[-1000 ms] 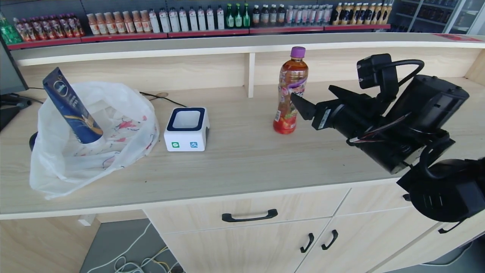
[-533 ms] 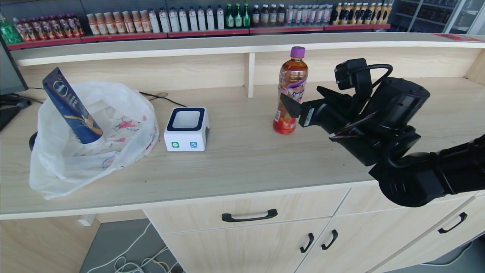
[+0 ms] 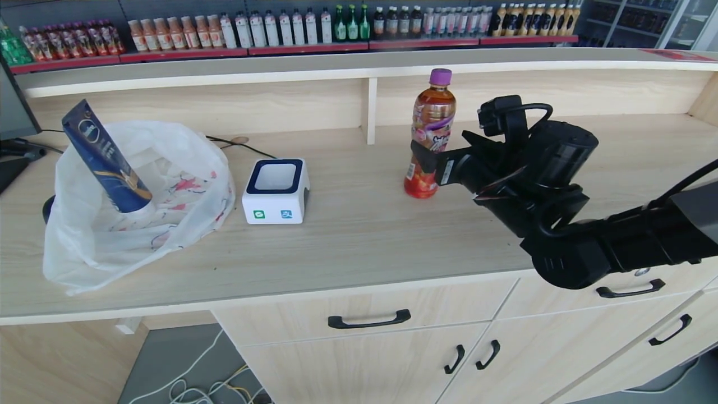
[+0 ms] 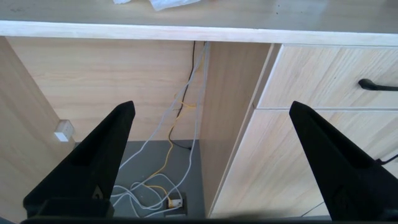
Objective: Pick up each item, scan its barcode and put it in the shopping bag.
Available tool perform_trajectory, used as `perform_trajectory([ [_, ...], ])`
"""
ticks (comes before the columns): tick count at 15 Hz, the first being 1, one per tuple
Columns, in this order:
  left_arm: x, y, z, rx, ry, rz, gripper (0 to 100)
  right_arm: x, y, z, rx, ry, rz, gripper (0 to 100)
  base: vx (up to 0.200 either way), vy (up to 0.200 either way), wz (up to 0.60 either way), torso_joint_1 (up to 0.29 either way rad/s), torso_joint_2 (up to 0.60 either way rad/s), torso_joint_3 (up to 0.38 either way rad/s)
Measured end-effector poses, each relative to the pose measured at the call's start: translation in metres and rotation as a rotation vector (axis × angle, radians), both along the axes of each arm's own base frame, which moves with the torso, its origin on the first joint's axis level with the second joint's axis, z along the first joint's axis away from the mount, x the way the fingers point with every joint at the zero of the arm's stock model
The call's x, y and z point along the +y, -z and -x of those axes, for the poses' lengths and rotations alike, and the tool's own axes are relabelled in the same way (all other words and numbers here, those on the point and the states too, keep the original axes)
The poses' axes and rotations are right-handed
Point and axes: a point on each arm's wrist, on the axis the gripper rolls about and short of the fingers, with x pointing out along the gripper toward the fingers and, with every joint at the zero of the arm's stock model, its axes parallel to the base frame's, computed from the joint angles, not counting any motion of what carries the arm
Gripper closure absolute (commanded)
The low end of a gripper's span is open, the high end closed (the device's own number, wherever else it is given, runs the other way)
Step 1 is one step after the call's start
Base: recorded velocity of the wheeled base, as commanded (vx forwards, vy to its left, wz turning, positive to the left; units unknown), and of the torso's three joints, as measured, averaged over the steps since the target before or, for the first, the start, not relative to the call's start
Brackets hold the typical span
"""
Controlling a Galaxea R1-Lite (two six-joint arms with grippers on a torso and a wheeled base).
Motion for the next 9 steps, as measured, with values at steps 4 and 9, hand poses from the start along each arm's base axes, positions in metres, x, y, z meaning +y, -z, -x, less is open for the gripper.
perform_trajectory([
  [4, 0.000, 0.000, 0.000, 0.000, 0.001, 0.000, 0, 0.002, -0.004, -0.015, 0.000, 0.009, -0.002, 0, 0.000, 0.000, 0.00, 0.000, 0.00, 0.000],
  [9, 0.000, 0.000, 0.000, 0.000, 0.000, 0.000, 0, 0.008, -0.007, -0.033, -0.012, 0.012, -0.010, 0, 0.000, 0.000, 0.00, 0.000, 0.00, 0.000],
])
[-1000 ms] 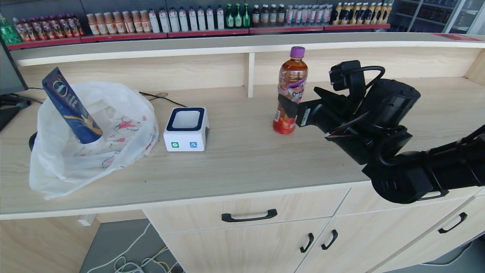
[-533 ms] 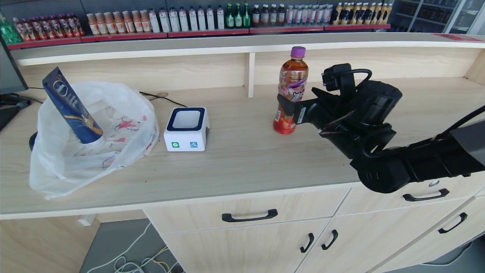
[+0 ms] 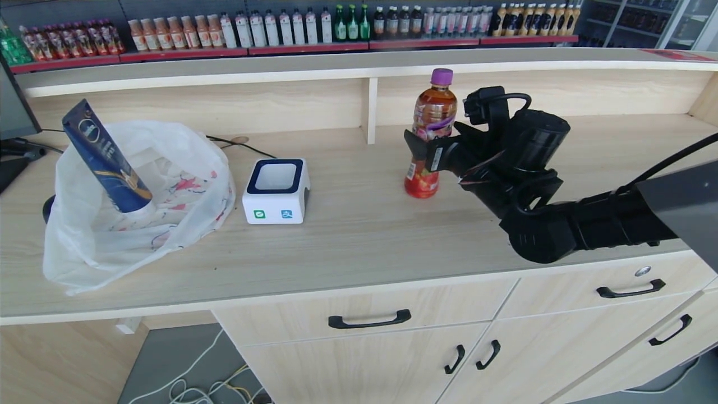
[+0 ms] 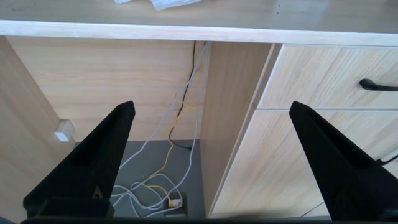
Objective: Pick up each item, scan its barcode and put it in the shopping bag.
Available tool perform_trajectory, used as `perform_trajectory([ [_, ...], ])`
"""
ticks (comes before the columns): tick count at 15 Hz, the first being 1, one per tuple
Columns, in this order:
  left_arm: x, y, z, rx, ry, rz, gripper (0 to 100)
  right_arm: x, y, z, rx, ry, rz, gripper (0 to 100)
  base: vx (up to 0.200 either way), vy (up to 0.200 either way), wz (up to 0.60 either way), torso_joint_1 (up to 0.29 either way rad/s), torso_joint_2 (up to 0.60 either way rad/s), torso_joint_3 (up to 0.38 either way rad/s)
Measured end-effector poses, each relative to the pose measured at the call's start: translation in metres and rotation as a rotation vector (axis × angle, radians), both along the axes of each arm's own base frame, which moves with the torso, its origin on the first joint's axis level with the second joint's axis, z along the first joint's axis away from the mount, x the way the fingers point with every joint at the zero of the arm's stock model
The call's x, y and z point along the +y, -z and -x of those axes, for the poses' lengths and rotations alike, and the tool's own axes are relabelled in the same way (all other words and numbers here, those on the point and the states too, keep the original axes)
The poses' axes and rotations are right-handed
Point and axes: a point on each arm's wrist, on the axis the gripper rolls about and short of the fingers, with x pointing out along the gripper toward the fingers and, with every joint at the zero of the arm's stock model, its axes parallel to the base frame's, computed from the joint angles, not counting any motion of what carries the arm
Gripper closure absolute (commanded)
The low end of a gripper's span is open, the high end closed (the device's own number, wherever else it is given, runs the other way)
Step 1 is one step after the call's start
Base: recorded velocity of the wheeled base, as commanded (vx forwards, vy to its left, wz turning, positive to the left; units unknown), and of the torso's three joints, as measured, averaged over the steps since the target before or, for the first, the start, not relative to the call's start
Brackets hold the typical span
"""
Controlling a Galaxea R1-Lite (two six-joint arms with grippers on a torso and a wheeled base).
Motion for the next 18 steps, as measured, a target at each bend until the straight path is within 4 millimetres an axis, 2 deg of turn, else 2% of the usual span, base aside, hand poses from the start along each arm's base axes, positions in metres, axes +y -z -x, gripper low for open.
perform_trajectory([
  [10, 0.000, 0.000, 0.000, 0.000, 0.001, 0.000, 0, 0.007, 0.007, -0.022, 0.000, 0.005, 0.000, 0, 0.000, 0.000, 0.00, 0.000, 0.00, 0.000],
  [13, 0.000, 0.000, 0.000, 0.000, 0.000, 0.000, 0, 0.007, 0.004, -0.026, -0.014, 0.004, -0.005, 0, 0.000, 0.000, 0.00, 0.000, 0.00, 0.000],
  [14, 0.000, 0.000, 0.000, 0.000, 0.000, 0.000, 0, 0.007, 0.004, -0.027, -0.015, 0.005, -0.005, 100, 0.000, 0.000, 0.00, 0.000, 0.00, 0.000],
  [18, 0.000, 0.000, 0.000, 0.000, 0.001, 0.000, 0, 0.007, 0.001, -0.028, -0.022, 0.007, -0.008, 100, 0.000, 0.000, 0.00, 0.000, 0.00, 0.000],
])
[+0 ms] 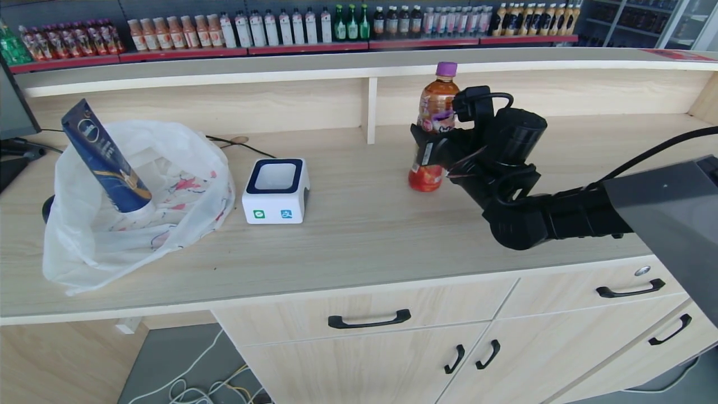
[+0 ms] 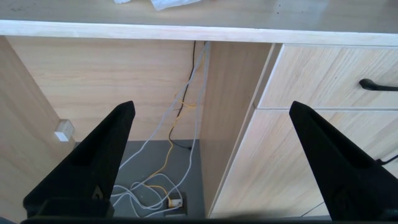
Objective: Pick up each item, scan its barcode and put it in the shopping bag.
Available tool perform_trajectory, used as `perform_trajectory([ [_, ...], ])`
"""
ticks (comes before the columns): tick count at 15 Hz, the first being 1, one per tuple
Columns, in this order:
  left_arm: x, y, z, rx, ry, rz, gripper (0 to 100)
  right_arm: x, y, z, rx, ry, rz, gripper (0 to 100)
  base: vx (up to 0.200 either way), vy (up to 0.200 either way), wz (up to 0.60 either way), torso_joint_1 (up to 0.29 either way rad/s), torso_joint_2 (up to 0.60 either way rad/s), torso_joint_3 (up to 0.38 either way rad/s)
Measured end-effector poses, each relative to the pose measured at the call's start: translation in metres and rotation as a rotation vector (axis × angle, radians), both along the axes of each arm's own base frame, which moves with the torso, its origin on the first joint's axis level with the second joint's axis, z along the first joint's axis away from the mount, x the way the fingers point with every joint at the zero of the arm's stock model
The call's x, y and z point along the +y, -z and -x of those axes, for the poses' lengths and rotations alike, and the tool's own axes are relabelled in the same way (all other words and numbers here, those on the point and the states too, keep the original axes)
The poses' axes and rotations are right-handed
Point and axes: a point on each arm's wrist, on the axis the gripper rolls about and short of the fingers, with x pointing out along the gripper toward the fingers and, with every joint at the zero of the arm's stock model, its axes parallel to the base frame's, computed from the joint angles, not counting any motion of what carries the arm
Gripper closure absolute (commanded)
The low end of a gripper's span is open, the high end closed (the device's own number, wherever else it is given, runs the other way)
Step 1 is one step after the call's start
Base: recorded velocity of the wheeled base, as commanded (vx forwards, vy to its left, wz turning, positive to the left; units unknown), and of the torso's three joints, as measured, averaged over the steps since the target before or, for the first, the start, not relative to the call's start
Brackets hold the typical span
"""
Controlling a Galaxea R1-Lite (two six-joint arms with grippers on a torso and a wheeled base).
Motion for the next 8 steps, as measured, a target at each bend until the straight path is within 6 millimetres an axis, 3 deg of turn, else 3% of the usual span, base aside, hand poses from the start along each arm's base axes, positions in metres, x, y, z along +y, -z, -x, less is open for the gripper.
perform_trajectory([
  [8, 0.000, 0.000, 0.000, 0.000, 0.000, 0.000, 0, -0.004, -0.022, 0.010, -0.044, -0.003, -0.033, 100, 0.000, 0.000, 0.00, 0.000, 0.00, 0.000],
])
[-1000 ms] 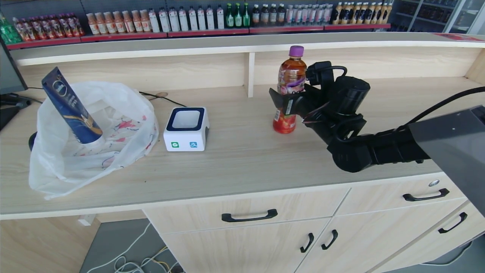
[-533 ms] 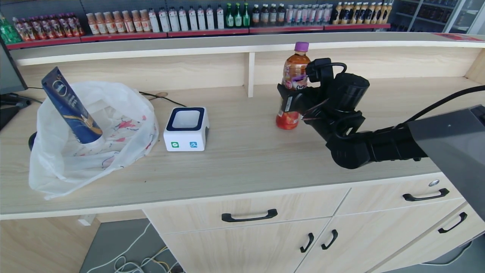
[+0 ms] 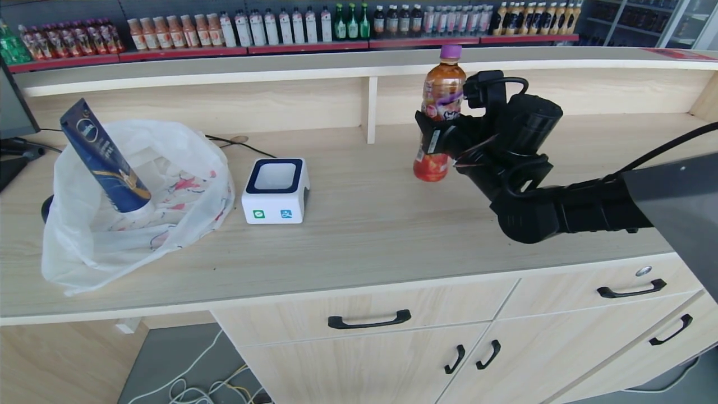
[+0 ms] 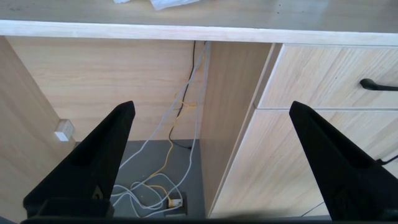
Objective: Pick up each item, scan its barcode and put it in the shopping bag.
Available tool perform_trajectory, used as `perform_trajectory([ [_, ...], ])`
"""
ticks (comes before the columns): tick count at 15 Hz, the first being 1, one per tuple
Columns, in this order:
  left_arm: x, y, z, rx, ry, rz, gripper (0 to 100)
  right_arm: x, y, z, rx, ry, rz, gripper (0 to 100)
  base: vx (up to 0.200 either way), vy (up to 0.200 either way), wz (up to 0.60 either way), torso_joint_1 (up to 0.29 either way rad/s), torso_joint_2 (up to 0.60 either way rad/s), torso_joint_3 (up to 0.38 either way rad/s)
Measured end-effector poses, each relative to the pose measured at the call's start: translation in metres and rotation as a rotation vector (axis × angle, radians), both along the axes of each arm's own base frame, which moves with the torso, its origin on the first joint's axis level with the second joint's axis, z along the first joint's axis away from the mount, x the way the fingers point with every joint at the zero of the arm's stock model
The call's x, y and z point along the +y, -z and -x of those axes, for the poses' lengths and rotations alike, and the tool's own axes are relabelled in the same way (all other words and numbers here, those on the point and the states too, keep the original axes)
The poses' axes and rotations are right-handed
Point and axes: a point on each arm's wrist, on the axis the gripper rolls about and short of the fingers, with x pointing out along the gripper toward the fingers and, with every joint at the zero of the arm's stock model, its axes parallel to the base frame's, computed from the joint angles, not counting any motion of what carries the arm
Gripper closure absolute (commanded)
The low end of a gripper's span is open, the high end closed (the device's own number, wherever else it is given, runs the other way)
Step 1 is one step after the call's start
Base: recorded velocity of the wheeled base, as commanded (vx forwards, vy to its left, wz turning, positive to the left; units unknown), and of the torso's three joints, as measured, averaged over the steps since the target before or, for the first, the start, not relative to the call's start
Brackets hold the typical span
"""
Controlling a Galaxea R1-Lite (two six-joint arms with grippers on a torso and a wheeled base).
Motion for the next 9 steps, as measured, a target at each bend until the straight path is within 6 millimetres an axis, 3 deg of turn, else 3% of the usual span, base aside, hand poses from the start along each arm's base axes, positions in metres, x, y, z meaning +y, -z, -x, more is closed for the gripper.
perform_trajectory([
  [5, 0.000, 0.000, 0.000, 0.000, 0.001, 0.000, 0, -0.004, -0.023, 0.018, -0.038, -0.008, -0.019, 100, 0.000, 0.000, 0.00, 0.000, 0.00, 0.000],
  [9, 0.000, 0.000, 0.000, 0.000, 0.000, 0.000, 0, -0.007, -0.030, 0.042, -0.025, -0.025, -0.013, 100, 0.000, 0.000, 0.00, 0.000, 0.00, 0.000],
])
